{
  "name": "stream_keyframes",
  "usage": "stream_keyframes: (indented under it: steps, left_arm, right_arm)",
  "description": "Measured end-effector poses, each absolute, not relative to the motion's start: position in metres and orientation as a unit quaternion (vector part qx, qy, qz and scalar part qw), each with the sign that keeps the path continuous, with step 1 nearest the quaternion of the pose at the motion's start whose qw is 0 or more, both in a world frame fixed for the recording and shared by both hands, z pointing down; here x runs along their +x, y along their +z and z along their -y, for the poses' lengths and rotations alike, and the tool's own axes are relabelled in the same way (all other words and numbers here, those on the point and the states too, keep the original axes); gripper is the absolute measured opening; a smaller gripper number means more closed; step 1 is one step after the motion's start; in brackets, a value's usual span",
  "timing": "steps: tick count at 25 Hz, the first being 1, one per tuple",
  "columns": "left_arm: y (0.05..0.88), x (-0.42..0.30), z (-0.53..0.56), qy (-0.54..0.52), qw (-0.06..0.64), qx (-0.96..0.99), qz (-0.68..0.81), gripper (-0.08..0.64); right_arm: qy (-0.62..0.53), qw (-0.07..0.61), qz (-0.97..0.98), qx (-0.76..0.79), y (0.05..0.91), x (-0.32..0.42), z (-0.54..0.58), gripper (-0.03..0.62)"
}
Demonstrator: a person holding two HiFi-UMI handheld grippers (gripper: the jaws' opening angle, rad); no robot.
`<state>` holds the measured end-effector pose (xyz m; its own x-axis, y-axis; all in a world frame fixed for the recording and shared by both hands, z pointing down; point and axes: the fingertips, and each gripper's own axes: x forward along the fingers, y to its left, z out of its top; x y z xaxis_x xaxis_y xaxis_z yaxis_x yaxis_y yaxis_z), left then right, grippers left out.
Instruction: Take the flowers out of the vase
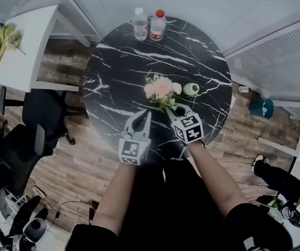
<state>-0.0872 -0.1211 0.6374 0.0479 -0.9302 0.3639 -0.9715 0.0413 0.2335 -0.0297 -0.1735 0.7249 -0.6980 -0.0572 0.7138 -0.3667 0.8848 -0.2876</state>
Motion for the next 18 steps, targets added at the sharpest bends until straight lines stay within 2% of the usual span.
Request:
stream_keyframes:
  steps: [13,18]
  left_arm:
    - [0.666,-0.079,0.123,0.056,0.241,0.693,0.677,0.011]
    - [0.668,-0.078,0.127,0.058,0.243,0.695,0.674,0.011]
  right_arm:
    - [0.224,0.423,0.869,0.122,0.778,-0.025,0.167,0.051]
    - [0.208,0.439,0.864,0.131,0.784,-0.022,0.175,0.134]
